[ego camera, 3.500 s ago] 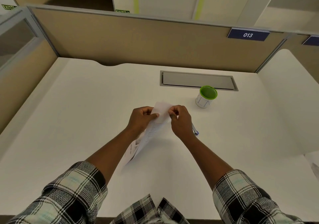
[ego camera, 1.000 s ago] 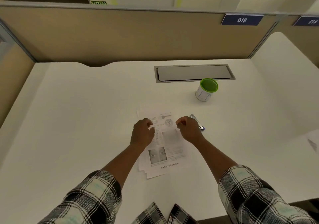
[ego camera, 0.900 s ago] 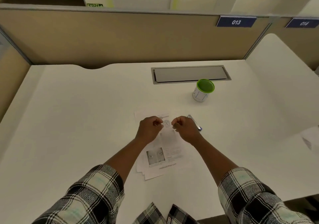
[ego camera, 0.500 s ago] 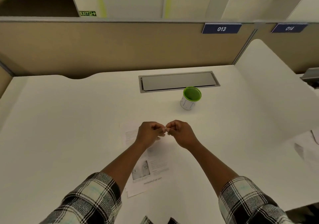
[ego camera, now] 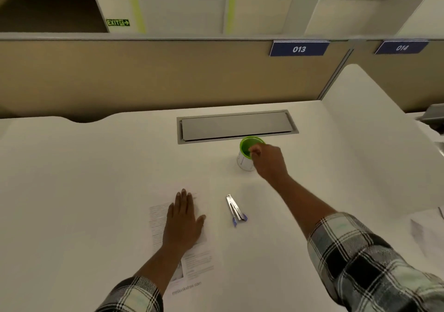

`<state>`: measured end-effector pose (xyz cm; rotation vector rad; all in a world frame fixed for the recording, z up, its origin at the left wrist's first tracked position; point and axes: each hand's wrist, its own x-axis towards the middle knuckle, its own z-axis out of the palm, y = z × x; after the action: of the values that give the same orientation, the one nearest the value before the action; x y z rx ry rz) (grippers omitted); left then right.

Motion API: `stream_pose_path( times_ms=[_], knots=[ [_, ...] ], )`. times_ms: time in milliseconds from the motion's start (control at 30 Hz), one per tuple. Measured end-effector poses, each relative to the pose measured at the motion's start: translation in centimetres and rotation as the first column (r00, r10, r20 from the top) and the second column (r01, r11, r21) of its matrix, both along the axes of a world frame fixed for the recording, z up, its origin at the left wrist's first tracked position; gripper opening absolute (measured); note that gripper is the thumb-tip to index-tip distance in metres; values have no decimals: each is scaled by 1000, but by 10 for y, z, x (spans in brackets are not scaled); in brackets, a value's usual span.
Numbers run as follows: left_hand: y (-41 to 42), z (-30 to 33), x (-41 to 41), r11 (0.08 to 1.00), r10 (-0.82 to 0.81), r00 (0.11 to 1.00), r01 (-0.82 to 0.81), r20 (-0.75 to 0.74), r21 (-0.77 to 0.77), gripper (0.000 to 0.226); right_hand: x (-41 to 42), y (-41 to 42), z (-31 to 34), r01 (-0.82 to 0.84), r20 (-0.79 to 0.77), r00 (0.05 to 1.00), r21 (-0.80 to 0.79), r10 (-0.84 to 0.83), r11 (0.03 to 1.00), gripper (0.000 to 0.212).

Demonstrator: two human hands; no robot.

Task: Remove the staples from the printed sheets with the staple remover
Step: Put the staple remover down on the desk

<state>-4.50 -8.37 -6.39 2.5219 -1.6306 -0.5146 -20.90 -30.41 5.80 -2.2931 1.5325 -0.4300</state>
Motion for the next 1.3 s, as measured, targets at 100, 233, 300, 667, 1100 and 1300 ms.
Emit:
stream_pose_path(
  times_ms=[100,233,300,667,1100,1300],
  knots=[
    [0,-7,2,999,-28,1000,28,13,36,90,2,-29,0,-36,-160,987,-18,33,999,24],
    [-1,-10,7,998,-55,998,55,28,26,86,10,-47,-4,-79,-316,946,8,77,997,23],
    [2,-13,7,998,-56,997,56,46,2,84,13,-51,-3,-118,-396,910,31,120,993,28],
    [6,-18,5,999,-50,996,51,75,-7,81,14,-54,3,-159,-425,897,-44,126,986,27],
    [25,23,28,975,163,985,-169,-55,-143,62,54,80,-11,-253,220,945,27,241,967,5],
    [65,44,52,812,539,820,-566,-192,-140,47,50,151,-62,-163,-12,984,314,176,935,40]
  ],
)
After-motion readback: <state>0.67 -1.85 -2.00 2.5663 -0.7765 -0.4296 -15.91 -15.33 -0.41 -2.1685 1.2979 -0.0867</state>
